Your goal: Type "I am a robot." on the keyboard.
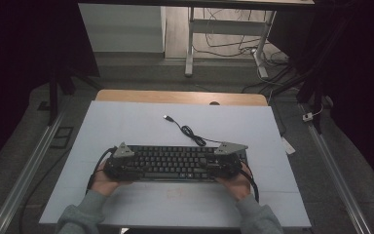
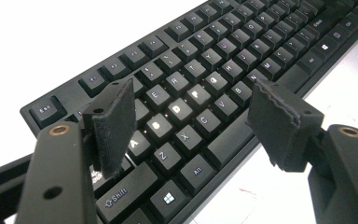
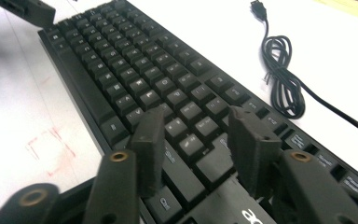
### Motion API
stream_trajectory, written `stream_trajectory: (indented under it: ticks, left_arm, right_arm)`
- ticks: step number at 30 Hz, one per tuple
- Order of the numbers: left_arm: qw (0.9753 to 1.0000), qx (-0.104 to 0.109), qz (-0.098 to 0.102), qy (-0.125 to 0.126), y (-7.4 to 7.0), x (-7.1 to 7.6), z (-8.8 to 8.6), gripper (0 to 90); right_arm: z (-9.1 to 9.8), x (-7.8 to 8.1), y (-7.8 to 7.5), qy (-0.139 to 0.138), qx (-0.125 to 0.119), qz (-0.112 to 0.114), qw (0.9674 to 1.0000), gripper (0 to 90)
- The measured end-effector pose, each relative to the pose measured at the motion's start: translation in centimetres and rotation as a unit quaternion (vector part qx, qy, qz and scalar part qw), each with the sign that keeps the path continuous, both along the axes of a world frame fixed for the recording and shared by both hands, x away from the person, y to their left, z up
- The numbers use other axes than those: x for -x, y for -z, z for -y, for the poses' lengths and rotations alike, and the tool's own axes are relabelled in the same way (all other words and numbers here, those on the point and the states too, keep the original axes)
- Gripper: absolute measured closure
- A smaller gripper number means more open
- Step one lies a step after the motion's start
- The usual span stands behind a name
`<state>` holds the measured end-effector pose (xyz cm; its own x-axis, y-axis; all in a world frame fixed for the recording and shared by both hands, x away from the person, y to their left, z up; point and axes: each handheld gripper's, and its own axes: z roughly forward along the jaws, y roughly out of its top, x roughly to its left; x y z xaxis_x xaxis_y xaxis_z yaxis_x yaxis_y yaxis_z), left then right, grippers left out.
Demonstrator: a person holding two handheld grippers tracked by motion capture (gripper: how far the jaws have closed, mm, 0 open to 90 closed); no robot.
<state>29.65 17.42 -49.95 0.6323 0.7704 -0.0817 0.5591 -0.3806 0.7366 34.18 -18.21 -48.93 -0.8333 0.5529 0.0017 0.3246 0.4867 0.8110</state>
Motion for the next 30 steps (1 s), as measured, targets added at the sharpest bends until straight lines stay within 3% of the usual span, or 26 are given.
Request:
stream_trajectory:
  ticks: [21, 30]
  left_arm:
    - [1.0, 0.001, 0.002, -0.003, 0.0, 0.1, -0.2, 31.6]
    - [0.9999, 0.003, 0.009, -0.01, 0.0, 0.7, -0.8, 31.6]
  right_arm:
    - [0.7, 0.3, 0.0, 0.003, 0.004, 0.01, 0.9999, 51.1]
    - [3.2, 1.4, -0.2, 0.021, 0.007, 0.019, 0.9996, 50.7]
